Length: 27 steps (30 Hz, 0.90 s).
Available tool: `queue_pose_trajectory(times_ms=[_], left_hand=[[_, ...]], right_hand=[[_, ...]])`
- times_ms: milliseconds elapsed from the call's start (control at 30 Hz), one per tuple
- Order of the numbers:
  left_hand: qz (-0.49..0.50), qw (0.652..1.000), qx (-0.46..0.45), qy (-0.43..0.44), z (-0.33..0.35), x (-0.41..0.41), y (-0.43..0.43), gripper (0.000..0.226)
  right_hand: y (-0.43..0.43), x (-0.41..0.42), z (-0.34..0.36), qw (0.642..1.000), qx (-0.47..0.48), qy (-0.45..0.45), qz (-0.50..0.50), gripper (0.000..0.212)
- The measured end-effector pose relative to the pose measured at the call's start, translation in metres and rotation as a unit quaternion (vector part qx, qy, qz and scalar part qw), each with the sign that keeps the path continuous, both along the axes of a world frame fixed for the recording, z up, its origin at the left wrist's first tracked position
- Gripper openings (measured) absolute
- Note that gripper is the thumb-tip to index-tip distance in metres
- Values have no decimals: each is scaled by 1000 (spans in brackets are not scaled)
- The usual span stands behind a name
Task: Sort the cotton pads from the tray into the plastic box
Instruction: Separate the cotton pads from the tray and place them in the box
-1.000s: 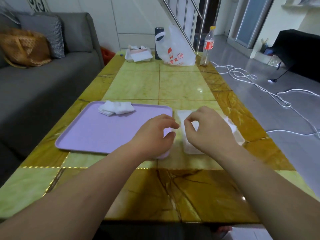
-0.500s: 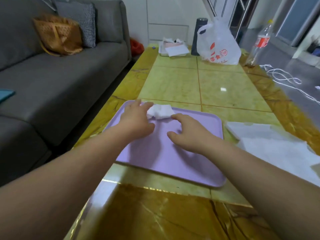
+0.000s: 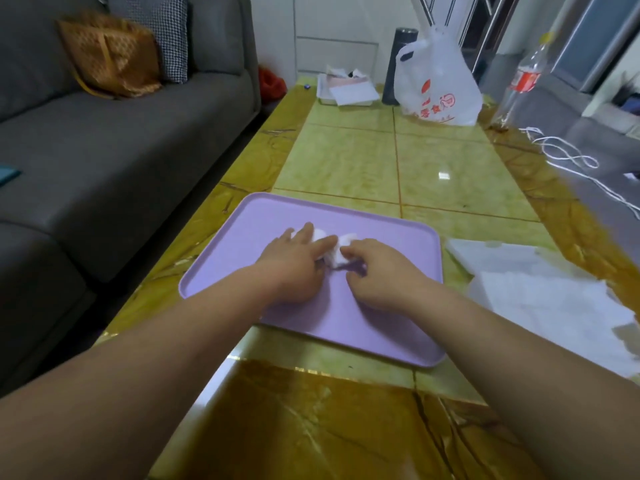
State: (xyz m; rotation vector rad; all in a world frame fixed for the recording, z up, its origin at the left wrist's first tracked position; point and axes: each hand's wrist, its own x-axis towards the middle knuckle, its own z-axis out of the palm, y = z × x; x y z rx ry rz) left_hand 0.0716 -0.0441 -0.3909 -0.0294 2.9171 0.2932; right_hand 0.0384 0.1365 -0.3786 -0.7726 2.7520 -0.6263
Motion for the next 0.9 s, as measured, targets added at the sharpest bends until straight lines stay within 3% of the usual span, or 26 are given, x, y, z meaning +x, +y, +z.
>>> queue_pose_trajectory(times_ms=[233,333,433,533,667,767,900], left_hand=[[19,997,59,-52,16,64,50,73],[81,995,51,33,22,82,57,76],[117,983,27,142,30,93,60,51],[128,979,87,131,29,100,69,11],[152,981,104,56,24,93,79,44],[146,981,125,24,26,86,82,44],[153,960,231,30,21,81,78,46]], right_hand=[[44,66,11,999,35,-1,-23,37],[60,86,12,999,31,-5,-26,35],[69,95,9,999,25,-16,-25,37],[70,91,8,999,-19,-10,-50,30],[68,78,-2,988,-102,-9,-114,18],[68,73,-10,980,-139,-29,-137,28],[67,69,-16,966,-194,-64,-161,42]])
